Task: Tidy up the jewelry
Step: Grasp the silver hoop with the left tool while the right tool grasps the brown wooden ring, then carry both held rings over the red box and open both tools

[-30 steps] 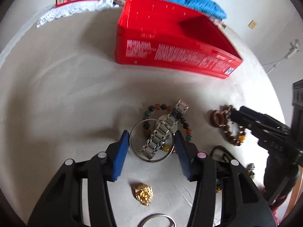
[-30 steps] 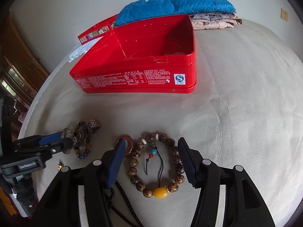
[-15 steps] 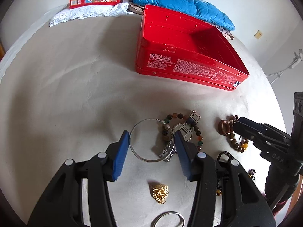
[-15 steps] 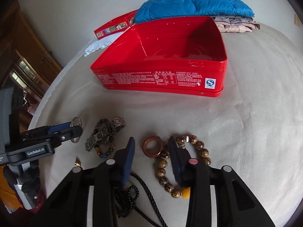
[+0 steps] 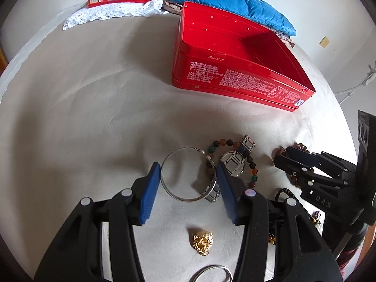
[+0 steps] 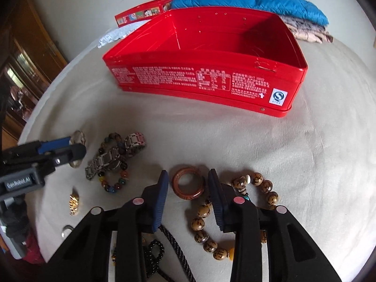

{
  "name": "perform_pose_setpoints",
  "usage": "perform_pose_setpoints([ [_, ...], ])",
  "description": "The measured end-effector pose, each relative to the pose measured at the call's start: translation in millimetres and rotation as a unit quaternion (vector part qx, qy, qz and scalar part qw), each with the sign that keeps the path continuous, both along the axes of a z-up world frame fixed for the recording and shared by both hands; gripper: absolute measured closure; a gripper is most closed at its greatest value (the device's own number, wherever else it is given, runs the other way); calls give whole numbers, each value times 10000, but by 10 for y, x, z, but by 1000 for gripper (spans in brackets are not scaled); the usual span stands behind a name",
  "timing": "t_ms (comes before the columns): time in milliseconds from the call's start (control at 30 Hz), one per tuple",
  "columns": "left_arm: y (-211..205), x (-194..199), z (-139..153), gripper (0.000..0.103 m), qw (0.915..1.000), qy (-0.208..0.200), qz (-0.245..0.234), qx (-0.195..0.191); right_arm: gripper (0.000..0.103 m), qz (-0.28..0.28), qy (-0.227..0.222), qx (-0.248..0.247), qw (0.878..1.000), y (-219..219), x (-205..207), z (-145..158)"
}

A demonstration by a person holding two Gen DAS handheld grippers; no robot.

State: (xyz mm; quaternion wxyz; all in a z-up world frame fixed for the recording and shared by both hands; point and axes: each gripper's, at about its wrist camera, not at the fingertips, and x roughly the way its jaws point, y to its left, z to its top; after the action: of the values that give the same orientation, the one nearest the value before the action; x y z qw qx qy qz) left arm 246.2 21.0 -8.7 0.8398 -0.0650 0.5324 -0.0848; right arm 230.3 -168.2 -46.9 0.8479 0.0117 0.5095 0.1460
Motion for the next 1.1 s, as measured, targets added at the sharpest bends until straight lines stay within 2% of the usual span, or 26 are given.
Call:
perform_pose_setpoints([
  [33,5,1,-1,55,10000,-7,22,15,73,-3,-45,-70,10000,14,-15,-5],
  [67,8,0,-4,55,10000,-9,33,17,73,-25,-85,-132,9999,26,-33,-7],
  [200,34,-13,21,55,9999,-18,84,-85,73,-39,21,673,9977,-139,-81,52],
  [267,37,-30,91,55,9998,-99,85,-138,73,-160,-239,779,9965,-251,-134,189],
  [467,-144,89,660,55,9975,-692,-149,-84,73,-475,-966,742,9914,-516,-103,605],
  [600,-371,458,903,55,9950,-925,-295,-223,73,-590,-1179,647,9892,-563,324,856],
  [700,-535,803,836,55,9953,-849,-382,-278,73,-669,-988,579,9912,-538,737,794],
  [800,-629,1133,604,55,9977,-527,-335,-259,73,-796,-833,453,9923,-560,981,630],
  [967,-679,1420,400,54,9987,-321,-264,-290,72,-687,-690,346,9946,-557,1103,442],
  [1100,-625,1427,382,44,9982,-332,-220,-448,64,-741,-915,355,9924,-644,1049,529],
])
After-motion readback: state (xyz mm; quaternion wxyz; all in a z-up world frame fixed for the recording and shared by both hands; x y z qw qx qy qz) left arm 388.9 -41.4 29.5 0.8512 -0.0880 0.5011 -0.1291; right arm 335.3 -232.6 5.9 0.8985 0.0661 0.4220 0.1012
